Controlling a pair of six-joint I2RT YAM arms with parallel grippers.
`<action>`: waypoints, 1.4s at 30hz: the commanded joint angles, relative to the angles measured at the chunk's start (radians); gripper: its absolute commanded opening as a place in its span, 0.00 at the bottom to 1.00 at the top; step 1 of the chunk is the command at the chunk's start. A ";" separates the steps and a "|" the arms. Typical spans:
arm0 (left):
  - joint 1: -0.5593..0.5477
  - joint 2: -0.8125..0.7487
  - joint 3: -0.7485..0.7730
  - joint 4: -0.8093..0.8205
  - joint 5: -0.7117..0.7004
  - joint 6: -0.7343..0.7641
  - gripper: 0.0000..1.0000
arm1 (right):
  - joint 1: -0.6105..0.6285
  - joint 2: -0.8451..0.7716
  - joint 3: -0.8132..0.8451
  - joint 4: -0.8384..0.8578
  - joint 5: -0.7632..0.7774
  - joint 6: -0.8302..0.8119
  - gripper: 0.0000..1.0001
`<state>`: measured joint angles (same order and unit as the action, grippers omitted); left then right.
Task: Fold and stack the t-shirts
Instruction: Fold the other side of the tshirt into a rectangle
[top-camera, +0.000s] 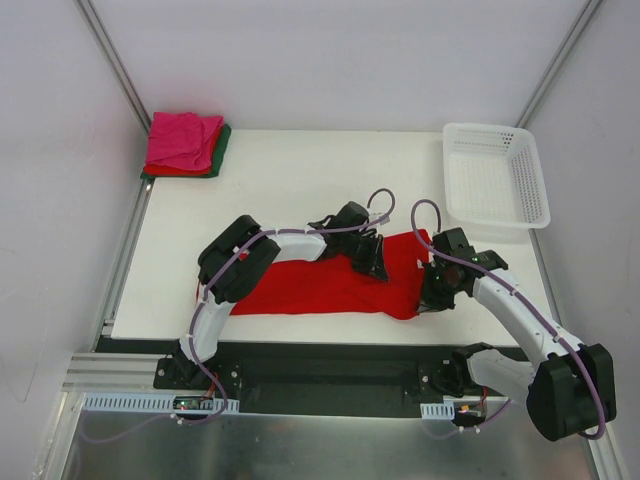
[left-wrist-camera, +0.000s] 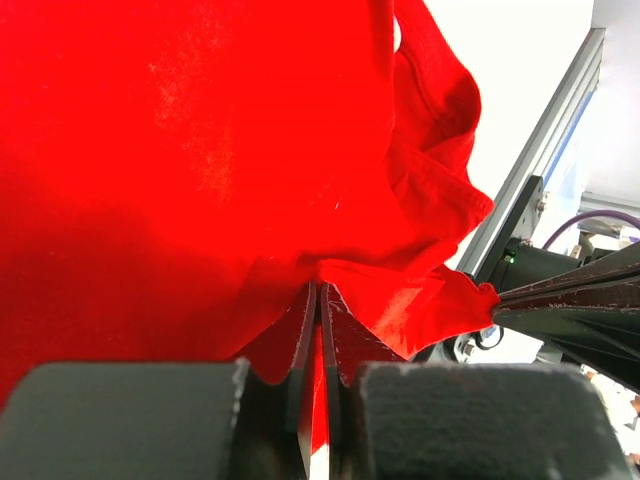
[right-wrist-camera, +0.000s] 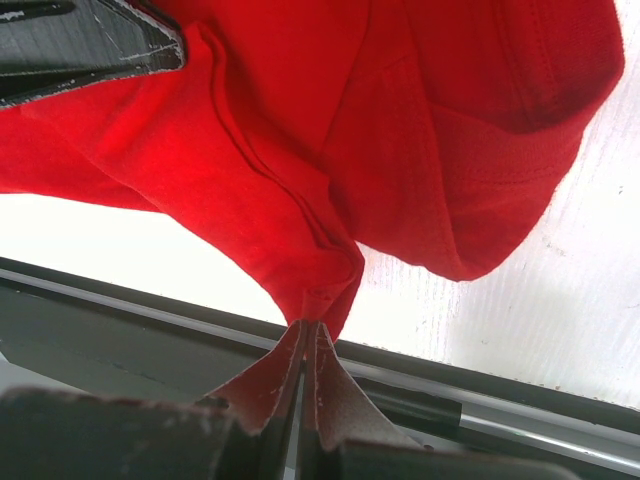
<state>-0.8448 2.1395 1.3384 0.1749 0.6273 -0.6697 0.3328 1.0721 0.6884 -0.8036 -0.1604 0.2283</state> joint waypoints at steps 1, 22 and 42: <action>-0.008 -0.036 0.030 0.003 0.014 0.001 0.00 | 0.006 -0.018 -0.009 -0.003 0.013 0.016 0.01; -0.008 -0.283 -0.077 -0.043 -0.032 0.016 0.00 | 0.006 0.041 0.048 0.026 0.027 0.005 0.01; -0.008 -0.415 -0.264 -0.046 -0.127 0.002 0.00 | 0.006 0.229 0.304 0.080 0.140 -0.043 0.01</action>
<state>-0.8448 1.8080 1.1038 0.1165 0.5385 -0.6685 0.3340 1.2793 0.9333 -0.7330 -0.0650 0.2073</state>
